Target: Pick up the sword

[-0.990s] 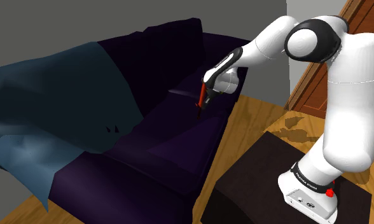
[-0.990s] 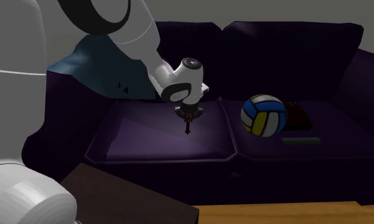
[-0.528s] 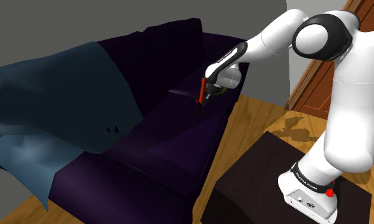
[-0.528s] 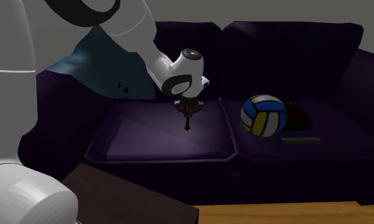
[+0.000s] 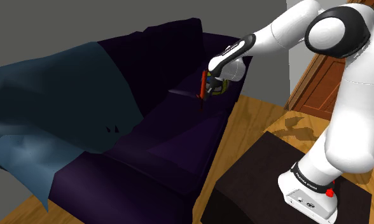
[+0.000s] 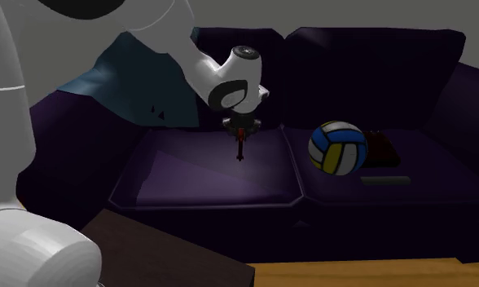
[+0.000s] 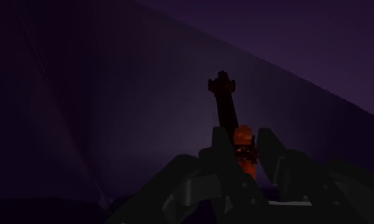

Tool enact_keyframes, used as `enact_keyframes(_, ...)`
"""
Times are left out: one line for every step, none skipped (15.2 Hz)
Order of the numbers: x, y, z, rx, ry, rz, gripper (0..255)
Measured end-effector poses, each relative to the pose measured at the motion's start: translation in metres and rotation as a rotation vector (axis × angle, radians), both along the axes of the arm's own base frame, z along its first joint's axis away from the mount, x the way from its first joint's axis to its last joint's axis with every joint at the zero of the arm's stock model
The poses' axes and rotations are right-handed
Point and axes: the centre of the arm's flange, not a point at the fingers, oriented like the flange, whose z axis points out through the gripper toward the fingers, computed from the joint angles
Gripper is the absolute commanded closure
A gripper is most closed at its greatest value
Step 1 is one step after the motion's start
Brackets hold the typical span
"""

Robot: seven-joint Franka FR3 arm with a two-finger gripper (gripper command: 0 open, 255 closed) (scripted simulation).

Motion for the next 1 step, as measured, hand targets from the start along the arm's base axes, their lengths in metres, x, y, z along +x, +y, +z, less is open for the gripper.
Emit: enact_keyframes(0.0002,0.0001,0.003,0.0,0.0,0.0,255)
